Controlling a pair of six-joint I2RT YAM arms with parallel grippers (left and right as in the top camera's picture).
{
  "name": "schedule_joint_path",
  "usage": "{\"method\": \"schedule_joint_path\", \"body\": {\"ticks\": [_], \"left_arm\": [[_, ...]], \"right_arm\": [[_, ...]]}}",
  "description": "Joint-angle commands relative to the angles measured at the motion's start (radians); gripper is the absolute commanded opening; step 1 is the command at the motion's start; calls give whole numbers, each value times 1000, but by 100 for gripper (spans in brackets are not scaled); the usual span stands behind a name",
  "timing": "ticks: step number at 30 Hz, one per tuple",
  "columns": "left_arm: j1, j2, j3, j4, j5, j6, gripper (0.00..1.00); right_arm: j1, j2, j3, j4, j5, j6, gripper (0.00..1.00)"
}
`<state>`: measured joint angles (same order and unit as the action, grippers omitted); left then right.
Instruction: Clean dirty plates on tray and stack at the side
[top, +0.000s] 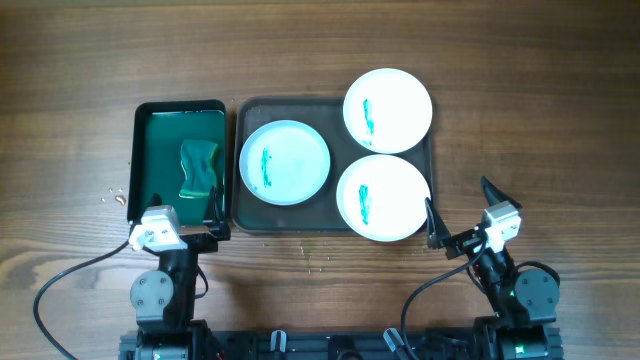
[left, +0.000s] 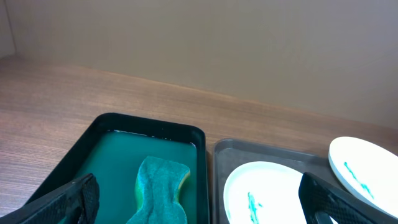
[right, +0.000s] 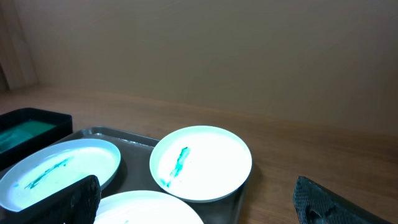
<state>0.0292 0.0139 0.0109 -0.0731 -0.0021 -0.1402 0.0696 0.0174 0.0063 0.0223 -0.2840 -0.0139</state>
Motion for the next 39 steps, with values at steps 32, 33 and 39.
{"method": "schedule_joint_path", "body": {"ticks": [32,33,39], "left_arm": [[6,-6,-5,0,-3,5,100],[6,-6,-5,0,-3,5,100],[6,-6,-5,5,-37,4,100]], "right_arm": [[4,-3,-1,1,-2,-12,100],[4,-3,-1,1,-2,-12,100],[4,-3,-1,1,-2,-12,100]]}}
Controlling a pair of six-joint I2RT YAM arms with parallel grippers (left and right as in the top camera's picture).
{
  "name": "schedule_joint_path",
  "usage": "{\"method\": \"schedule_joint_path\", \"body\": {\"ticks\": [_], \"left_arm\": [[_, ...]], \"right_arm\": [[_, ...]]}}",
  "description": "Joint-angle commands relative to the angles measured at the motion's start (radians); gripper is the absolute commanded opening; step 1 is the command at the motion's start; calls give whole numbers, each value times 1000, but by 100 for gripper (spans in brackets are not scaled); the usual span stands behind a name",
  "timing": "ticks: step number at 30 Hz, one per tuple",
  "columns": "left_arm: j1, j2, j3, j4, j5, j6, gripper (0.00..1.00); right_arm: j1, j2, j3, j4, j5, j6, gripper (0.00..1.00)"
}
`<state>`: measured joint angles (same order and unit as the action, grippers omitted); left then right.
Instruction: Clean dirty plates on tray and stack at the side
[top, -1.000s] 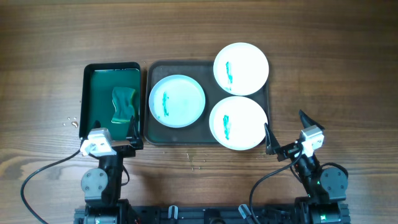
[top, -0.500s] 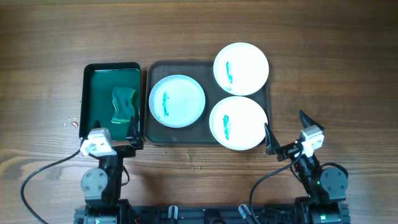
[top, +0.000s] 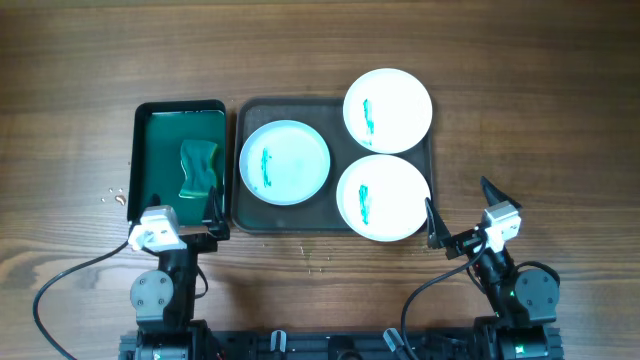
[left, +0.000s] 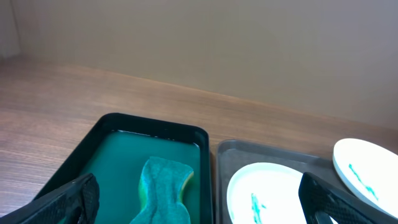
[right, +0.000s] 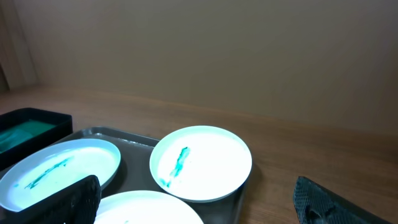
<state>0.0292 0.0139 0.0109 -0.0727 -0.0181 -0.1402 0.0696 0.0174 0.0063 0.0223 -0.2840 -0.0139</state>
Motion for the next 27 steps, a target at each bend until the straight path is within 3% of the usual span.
{"method": "schedule_joint_path", "body": {"ticks": [1,8,14,21,27], "left_arm": [[6,-6,-5,4,-10,4,100],[6,-6,-5,3,20,-3,100],[6,0,40,-38,104,-50,100],[6,151,321,-288,103,-47,100],[7,502,706,-576,92,-47,100]], "right_arm": [[4,-3,-1,1,-2,-12,100],[4,-3,-1,5,21,-11,100],[4,0,13,24,-84,104,100],[4,127,200,-71,-111,122,100],[4,467,542,-311,-114,118,100]]}}
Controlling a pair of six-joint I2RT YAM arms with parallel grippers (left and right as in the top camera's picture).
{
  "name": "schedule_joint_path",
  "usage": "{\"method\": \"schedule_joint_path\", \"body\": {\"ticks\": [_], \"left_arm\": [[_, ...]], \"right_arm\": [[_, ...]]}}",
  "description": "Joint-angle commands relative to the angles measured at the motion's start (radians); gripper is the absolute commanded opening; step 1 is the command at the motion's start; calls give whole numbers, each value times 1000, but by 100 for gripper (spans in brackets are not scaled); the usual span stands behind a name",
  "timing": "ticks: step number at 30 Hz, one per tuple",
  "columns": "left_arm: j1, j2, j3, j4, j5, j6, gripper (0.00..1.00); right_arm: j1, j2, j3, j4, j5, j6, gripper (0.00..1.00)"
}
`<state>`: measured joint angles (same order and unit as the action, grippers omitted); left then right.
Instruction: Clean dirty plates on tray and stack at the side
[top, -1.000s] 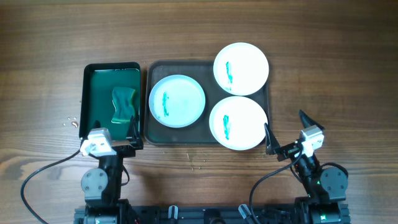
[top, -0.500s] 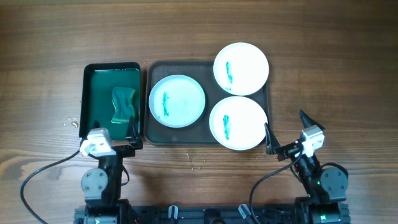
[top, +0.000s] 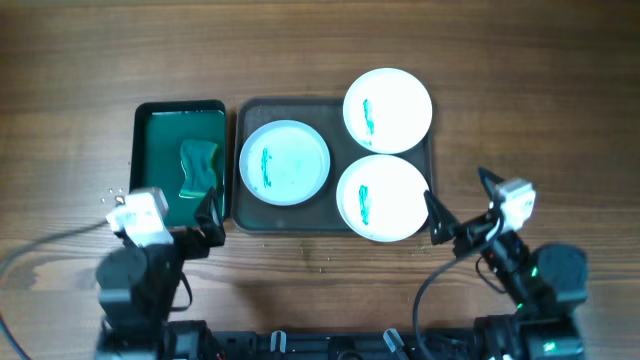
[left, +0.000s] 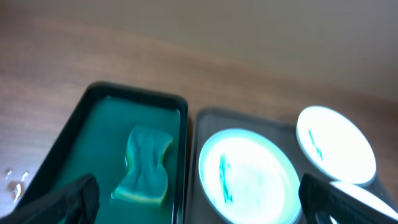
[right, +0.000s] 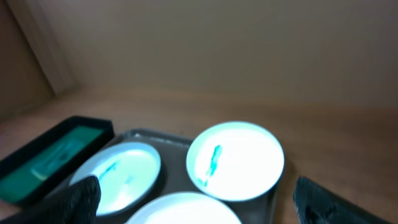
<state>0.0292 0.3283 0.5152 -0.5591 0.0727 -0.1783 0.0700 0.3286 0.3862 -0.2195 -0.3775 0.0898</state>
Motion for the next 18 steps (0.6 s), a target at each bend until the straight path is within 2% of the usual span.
{"method": "schedule_joint_path", "body": {"ticks": [1,10,14,16,18], "left_arm": [[7,248,264,-134,2,-9,100],[6,771,750,-559,6,-9,100],[7,905,781,-560,-11,-9,100],[8,972,781,-521,-45,-10,100],[8,1025,781,-499,-14,-8,100]], "right_arm": [[4,211,220,-116,-21,14,100],[4,694,708,-609,-20,-111,100],[4,822,740,-610,-70,-21,100],[4,878,740,-583,-138,-12,100],[6,934,740,-535,-190,-8,97]]}}
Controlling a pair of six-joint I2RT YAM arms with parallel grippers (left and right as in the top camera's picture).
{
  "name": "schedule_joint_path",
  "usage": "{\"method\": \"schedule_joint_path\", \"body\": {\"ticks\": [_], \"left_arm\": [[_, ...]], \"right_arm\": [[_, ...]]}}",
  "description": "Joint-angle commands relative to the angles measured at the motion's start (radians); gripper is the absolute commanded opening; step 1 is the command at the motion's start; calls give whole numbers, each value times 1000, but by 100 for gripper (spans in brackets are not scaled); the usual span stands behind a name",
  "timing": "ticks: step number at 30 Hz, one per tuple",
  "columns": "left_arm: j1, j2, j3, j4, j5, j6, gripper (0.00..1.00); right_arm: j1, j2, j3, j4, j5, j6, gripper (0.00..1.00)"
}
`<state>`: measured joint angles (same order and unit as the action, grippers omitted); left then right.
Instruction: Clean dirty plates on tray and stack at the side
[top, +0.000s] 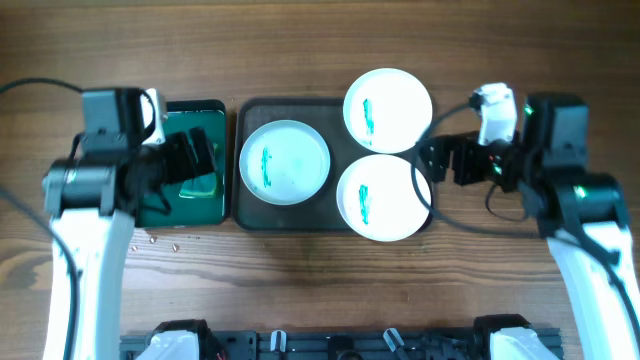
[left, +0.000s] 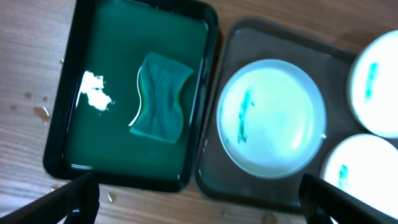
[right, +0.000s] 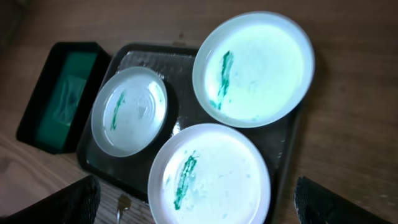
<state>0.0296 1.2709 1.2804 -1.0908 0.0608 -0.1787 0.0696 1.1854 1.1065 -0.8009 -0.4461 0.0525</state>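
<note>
Three white plates with green smears lie on the dark grey tray (top: 335, 222): a small one (top: 285, 162) at its left, one (top: 388, 110) at the far right corner, one (top: 384, 198) at the near right. A green sponge (left: 160, 96) lies in the water of the black basin (left: 68, 106). My left gripper (left: 199, 204) hangs open high over the near edges of basin and tray, holding nothing. My right gripper (right: 205, 204) is open too, high above the near right plate (right: 209, 175).
The basin stands against the tray's left side. Water drops (left: 42, 113) dot the wood to the left of it and a drop (right: 122, 201) lies in front of the tray. Bare wooden table (top: 320, 40) surrounds the tray on all sides.
Both arms have risen and moved away from the near table edge. The left gripper now looks straight down on basin and tray, the right on the three plates. Plates and sponge have not moved.
At the two oldest moments both arms sat low at the near table edge, grippers open, looking across the table. Then they had lifted a little. Now both hang high over the basin and the tray, still open and empty.
</note>
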Motion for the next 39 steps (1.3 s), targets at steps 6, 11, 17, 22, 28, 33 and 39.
{"method": "schedule_joint_path", "body": {"ticks": [6,11,17,22,28,33,39], "left_arm": [[8,153,16,42,-5,37,100],[13,151,16,39,-111,-50,100],[34,151,16,32,-112,-149,100],[34,151,16,17,-111,-179,100],[34,151,16,12,-111,-177,100],[34,151,16,3,-111,-177,100],[34,151,16,-2,-111,-177,100]], "right_arm": [[108,253,42,163,-118,198,78],[245,441,167,154,-18,317,70],[354,632,291,159,101,444,54],[391,734,296,212,112,455,42],[417,838,296,282,133,478,36],[440,876,296,293,137,479,27],[460,915,294,275,186,489,21]]}}
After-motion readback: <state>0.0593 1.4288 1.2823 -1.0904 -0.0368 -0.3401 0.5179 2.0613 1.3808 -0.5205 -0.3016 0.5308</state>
